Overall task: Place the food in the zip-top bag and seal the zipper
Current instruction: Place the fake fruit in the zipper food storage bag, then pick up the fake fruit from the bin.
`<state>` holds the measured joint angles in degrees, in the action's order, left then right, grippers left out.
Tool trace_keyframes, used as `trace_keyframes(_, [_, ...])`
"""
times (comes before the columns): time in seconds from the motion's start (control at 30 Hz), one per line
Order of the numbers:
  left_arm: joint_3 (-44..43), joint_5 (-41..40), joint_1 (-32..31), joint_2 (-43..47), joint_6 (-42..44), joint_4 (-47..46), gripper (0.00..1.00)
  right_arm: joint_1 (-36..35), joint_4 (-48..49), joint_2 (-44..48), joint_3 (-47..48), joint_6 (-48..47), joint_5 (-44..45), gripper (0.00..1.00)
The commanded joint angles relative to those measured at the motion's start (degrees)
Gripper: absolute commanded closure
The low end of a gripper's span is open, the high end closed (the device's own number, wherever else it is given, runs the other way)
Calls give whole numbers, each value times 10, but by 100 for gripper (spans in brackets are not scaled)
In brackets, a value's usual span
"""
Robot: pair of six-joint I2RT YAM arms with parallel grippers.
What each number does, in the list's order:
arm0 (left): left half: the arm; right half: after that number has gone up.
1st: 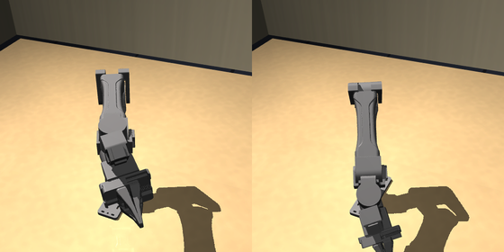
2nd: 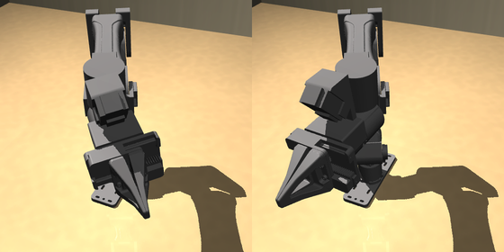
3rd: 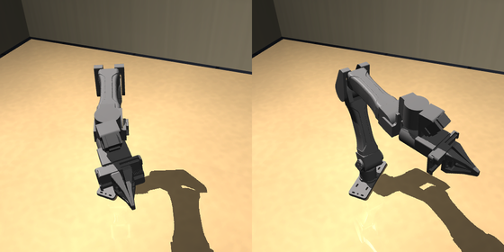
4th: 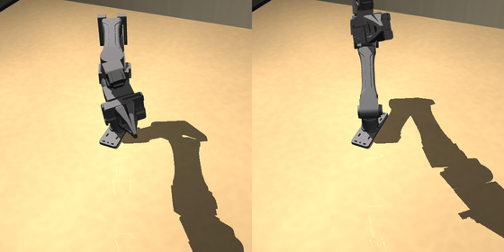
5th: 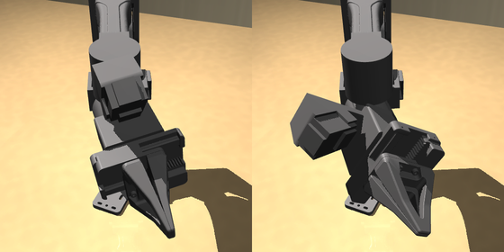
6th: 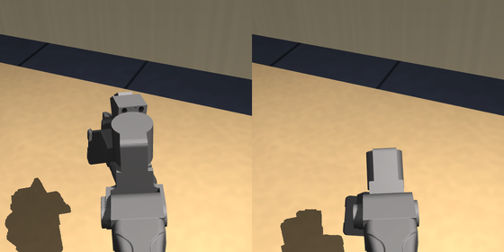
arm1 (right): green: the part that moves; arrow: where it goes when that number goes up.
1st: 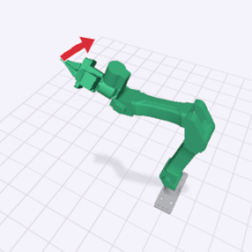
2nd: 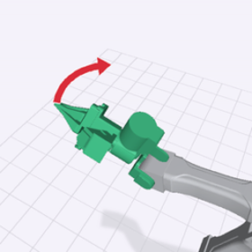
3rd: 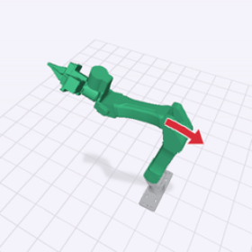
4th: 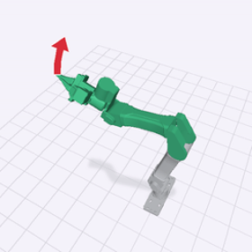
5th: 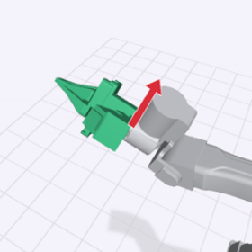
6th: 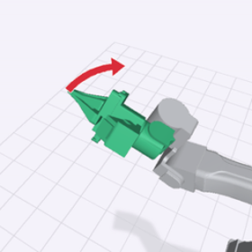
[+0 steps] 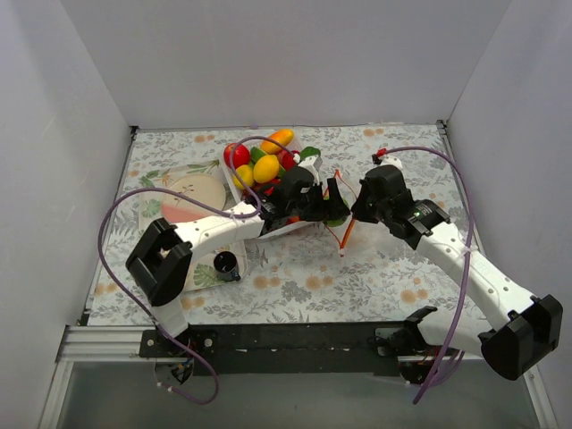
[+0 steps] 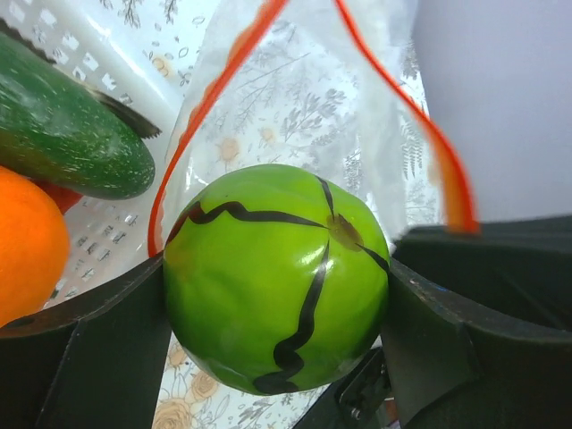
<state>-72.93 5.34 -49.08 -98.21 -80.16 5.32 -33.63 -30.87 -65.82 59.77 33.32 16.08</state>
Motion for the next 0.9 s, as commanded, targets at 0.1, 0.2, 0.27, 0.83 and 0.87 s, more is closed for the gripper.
trace_keyframes(0.1, [-39,20,-7,-13,-20,-43,14,13,-13,30,16,17,-25,99])
trace_keyframes(0.2, [-45,23,-8,-8,-11,-44,2,18,-18,31,18,13,-18,99])
trace_keyframes(0.27, [-54,31,-7,-8,-4,-41,2,21,-20,30,17,11,-18,99])
trace_keyframes(0.83, [-113,-75,3,80,111,84,19,80,-24,24,39,-28,-20,99])
trace_keyframes(0.87, [-122,-90,12,77,136,98,19,80,-23,23,40,-28,-24,99])
